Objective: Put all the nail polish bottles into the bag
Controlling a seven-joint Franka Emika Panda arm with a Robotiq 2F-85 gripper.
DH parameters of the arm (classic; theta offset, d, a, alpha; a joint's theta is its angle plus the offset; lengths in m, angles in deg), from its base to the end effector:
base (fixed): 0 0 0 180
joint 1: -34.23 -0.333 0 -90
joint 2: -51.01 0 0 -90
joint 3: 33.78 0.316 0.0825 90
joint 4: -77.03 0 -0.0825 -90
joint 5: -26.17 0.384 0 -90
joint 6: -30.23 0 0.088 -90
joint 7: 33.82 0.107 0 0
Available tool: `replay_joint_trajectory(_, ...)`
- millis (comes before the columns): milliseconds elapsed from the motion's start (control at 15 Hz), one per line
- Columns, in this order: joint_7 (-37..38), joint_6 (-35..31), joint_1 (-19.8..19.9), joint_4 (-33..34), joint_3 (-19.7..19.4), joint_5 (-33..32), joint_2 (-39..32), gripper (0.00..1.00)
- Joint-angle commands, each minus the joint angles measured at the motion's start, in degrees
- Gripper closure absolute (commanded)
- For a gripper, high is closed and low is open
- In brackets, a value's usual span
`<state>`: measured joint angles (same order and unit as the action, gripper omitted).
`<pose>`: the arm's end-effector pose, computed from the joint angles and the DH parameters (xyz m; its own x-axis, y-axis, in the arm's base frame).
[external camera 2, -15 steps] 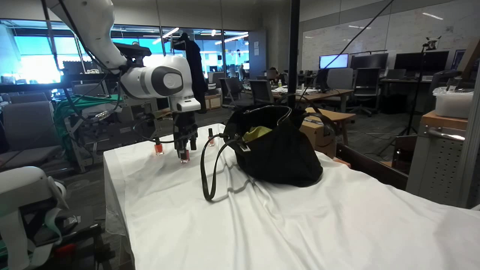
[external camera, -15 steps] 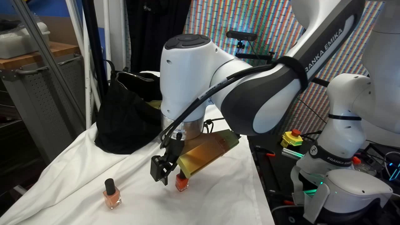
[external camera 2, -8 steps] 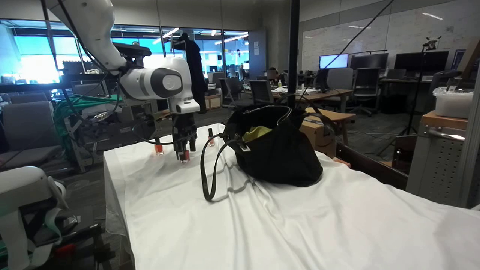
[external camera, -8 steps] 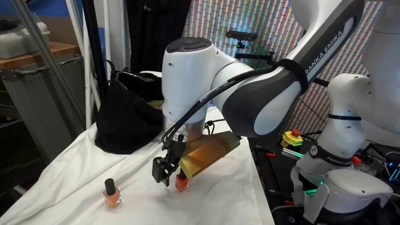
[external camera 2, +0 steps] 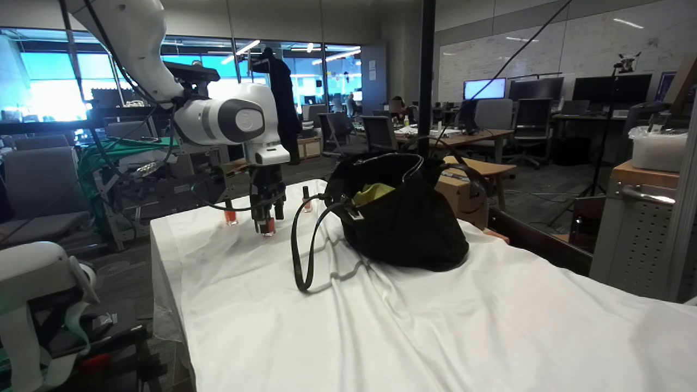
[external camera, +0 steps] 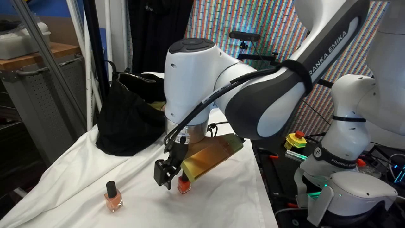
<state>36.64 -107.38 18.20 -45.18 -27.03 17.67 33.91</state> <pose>0.5259 0.2191 0.2650 0.7478 -0.6621 0.0490 -0.6639 -0.7462 0.0484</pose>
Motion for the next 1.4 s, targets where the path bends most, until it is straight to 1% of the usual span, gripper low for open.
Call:
replay_joint_trajectory(0,-1.3,-1.5,0.0,-1.2,0.1,1.5,1.3,0.00)
replay_joint_trajectory(1333,-2.1,-1.6,0.0,-1.8,0.5,1.9,0.8,0.00)
